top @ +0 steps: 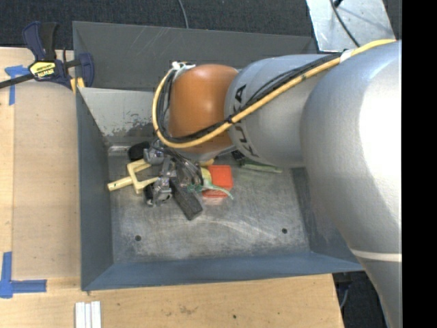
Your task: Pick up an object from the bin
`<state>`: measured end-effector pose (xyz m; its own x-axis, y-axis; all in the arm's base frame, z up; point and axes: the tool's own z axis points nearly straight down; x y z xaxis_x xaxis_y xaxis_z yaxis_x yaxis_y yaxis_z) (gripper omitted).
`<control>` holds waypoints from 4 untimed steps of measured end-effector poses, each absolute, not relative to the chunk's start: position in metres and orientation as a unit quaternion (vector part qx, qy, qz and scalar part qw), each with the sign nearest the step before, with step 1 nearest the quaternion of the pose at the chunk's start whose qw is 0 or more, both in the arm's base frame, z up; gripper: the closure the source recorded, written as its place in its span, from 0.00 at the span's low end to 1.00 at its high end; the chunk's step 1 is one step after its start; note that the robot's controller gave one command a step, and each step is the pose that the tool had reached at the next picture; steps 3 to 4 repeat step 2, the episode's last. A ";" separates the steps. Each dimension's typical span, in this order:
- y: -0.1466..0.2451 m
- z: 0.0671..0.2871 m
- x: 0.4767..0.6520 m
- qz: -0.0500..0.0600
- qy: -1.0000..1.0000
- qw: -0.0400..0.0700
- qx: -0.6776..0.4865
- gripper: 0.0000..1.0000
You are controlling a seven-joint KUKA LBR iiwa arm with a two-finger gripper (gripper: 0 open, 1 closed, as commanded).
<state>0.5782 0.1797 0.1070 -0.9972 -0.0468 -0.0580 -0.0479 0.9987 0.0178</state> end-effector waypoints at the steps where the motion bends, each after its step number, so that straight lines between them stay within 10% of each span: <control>1: 0.176 0.101 0.567 0.005 1.000 0.011 -0.023 1.00; 2: 0.172 0.214 0.574 0.000 1.000 0.001 -0.029 1.00; 4: 0.172 0.214 0.574 0.000 1.000 0.001 -0.029 1.00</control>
Offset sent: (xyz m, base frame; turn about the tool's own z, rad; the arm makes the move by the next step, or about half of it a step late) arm -0.0048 -0.0070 0.1070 -0.0111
